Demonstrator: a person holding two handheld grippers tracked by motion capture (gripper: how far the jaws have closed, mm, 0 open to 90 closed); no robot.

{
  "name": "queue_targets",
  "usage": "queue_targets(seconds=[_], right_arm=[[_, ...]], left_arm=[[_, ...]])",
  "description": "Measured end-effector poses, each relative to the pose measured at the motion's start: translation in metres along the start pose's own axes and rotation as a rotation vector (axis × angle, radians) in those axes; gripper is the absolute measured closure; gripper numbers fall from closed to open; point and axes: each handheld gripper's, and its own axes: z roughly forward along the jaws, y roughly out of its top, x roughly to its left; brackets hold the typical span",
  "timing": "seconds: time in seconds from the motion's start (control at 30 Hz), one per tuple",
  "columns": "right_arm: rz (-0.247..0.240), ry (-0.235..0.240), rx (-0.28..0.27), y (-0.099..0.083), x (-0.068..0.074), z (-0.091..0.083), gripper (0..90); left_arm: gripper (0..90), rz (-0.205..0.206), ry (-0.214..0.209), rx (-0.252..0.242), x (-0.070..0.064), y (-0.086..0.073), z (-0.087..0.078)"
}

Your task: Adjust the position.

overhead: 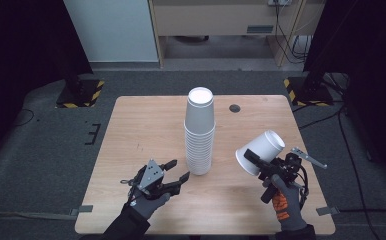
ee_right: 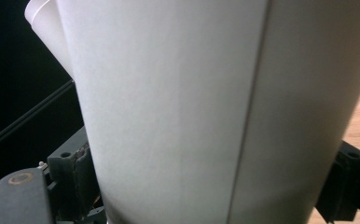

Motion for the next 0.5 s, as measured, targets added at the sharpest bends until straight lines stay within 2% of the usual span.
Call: queue_targets(seconds=[0.5], right_arm=[[0.033,0.002,-0.004,-0.005,-0.001,0.002,13.7]], left_arm=[[38.3,0.026,-0.031,-0.015,-0.017,0.008,0.018]])
